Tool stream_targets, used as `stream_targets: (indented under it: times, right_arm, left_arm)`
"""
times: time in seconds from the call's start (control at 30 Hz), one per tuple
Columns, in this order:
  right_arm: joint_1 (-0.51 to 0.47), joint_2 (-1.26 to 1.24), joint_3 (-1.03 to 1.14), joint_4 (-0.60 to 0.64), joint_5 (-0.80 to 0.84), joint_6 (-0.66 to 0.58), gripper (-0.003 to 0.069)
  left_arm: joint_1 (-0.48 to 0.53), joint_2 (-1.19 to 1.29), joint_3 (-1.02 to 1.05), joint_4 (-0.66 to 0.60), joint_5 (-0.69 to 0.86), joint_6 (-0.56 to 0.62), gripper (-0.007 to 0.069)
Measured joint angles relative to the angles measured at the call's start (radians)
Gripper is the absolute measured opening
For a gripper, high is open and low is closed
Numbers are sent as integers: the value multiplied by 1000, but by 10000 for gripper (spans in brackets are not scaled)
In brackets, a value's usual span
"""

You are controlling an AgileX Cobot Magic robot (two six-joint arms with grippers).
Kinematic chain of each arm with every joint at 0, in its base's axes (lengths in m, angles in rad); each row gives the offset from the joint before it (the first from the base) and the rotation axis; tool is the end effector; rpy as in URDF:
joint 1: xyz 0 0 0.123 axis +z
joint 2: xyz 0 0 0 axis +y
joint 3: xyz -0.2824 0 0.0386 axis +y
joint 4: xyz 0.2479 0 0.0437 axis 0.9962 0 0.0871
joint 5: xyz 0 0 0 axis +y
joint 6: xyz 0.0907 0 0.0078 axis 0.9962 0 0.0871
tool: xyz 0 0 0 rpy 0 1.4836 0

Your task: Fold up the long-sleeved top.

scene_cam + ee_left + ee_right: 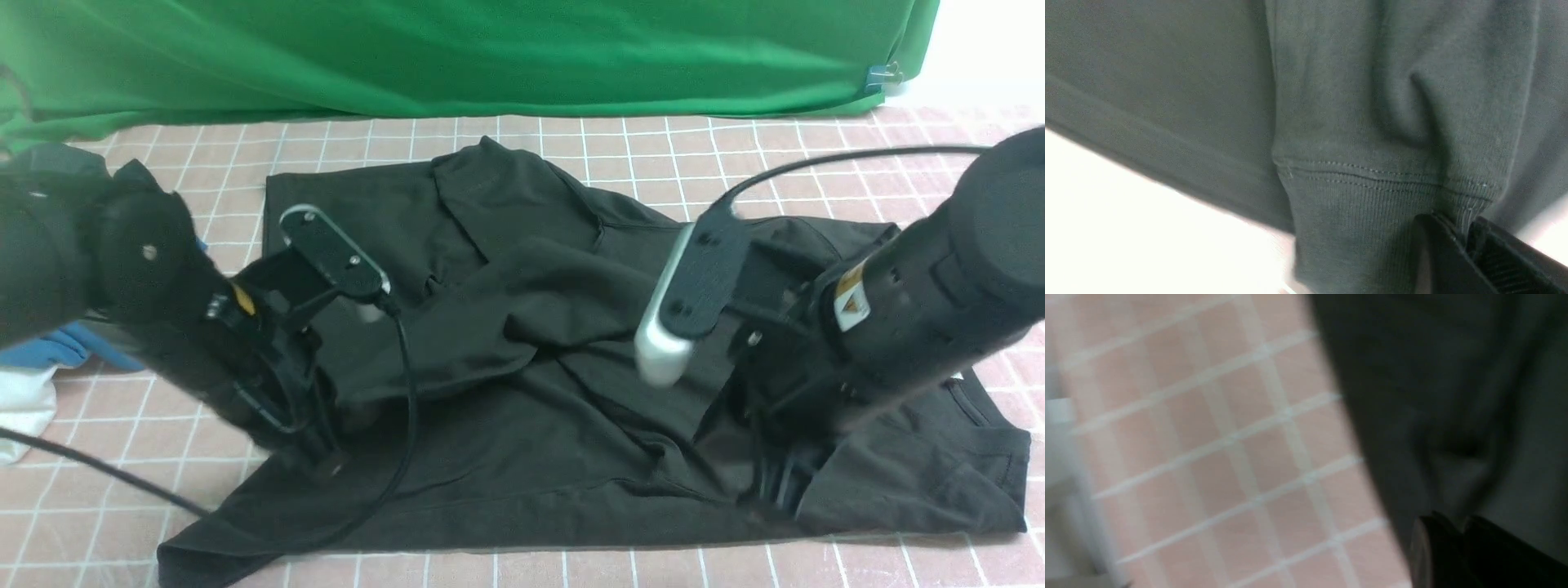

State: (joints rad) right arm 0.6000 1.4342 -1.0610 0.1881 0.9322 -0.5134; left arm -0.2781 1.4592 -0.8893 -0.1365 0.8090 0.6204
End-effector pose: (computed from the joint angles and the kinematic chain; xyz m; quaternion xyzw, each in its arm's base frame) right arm 0.2219 0.1684 0.2741 -0.4823 0.8543 0.0915 0.1708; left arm 0.2518 -0.0812 0.2240 0.3933 0.9072 -0.0310 0.1462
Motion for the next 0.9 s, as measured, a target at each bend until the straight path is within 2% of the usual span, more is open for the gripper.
stream_targets:
  times: [0.13, 0.3, 0.43, 0.53, 0.57, 0.6, 0.63, 0.67, 0.7, 0.77, 0.83, 0.9]
  right_arm:
    - [-92, 0, 0, -36, -35, 48, 148]
    - [-174, 0, 0, -39, -64, 90, 176]
    - [-241, 0, 1, -38, -110, 165, 239]
    - [-294, 3, 1, -36, -161, 251, 295]
    - [-338, 16, 1, -21, -214, 305, 336]
    - [-343, 19, 1, -21, -221, 312, 341]
    - [-368, 33, 1, -5, -259, 345, 367]
    - [-408, 69, -13, 17, -297, 380, 411]
    - [-413, 74, -16, 19, -300, 383, 421]
    - [-473, 170, -70, 31, -306, 414, 478]
    - [-508, 242, -119, 35, -311, 416, 497]
    - [-527, 317, -184, 37, -324, 388, 505]
  left_arm:
    - [0, -28, 0, -28, 131, 10, 36]
    - [0, -27, 0, -37, 173, 10, 38]
    - [0, -27, 0, -37, 204, 10, 74]
    - [0, -27, 0, -35, 213, 10, 135]
    - [0, -27, 0, -33, 220, 5, 222]
    - [0, -27, 0, -33, 220, 5, 233]
    - [0, -27, 0, -33, 221, -3, 293]
    - [0, -27, 0, -33, 223, -32, 406]
    - [0, -27, 0, -33, 223, -37, 419]
    - [0, -27, 0, -33, 223, -80, 564]
    - [-6, -36, 0, -28, 222, -104, 597]
    - [-29, -64, 0, -14, 219, -114, 571]
